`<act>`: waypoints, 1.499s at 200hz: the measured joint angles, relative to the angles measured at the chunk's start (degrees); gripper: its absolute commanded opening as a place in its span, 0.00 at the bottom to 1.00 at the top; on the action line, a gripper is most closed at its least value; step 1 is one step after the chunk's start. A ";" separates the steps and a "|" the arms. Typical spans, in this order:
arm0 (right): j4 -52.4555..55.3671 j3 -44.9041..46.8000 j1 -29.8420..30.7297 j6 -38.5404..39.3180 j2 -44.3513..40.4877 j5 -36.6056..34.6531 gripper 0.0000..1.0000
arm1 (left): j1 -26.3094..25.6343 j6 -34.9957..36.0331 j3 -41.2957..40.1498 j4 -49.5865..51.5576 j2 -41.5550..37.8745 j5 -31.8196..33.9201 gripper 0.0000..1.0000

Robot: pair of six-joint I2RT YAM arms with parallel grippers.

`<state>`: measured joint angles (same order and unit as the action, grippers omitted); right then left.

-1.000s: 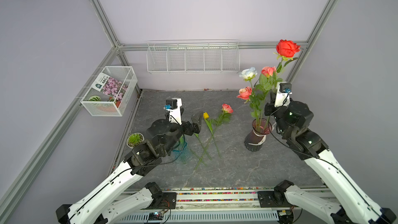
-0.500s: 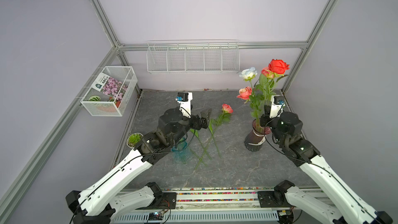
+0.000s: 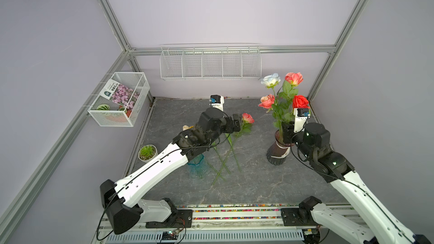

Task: Arrange the flowers in different vases according to their variety
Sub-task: Insert the flower into the vase, then pick up the flower at the center of the board.

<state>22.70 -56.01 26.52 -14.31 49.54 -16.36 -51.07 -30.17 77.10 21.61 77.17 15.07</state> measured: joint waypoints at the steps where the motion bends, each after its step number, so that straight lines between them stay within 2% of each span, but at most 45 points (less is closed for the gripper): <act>1: 0.24 -0.17 0.00 -0.09 0.04 0.04 0.40 | -0.04 -0.22 0.07 0.02 0.20 0.04 1.00; 32: 6.19 -4.46 0.00 -3.10 0.37 1.22 0.46 | -1.38 -4.20 0.26 0.66 3.45 1.20 1.00; 51: 10.38 -6.67 0.00 -5.22 0.02 1.70 0.61 | -2.60 -6.16 0.90 1.27 5.44 2.21 0.99; 80: 15.30 -7.10 0.00 -7.39 -3.52 5.62 0.77 | -4.59 -9.55 4.50 3.43 10.36 4.46 0.90; 106: 17.57 -6.64 0.00 -9.25 -7.58 11.54 0.85 | -4.83 -12.98 4.94 4.59 13.66 5.18 0.79; 135: 19.17 -4.92 0.00 -10.10 -10.27 17.55 0.87 | -4.83 -15.96 5.01 5.79 18.08 6.05 0.61; 172: 20.61 -2.05 0.00 -10.38 -11.41 21.38 0.87 | -4.81 -20.81 7.76 10.86 26.91 8.96 0.54; 210: 21.05 -0.72 0.00 -10.54 -11.61 22.88 0.87 | -4.35 -24.87 11.52 15.80 34.73 10.56 0.51; 300: 21.24 0.92 0.00 -10.49 -11.63 23.76 0.87 | -3.15 -29.00 11.52 17.27 41.38 6.93 0.49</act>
<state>43.94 -55.09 26.52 -24.80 37.91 7.40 -54.22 -59.18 88.62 38.87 118.54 22.00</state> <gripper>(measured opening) 0.868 0.493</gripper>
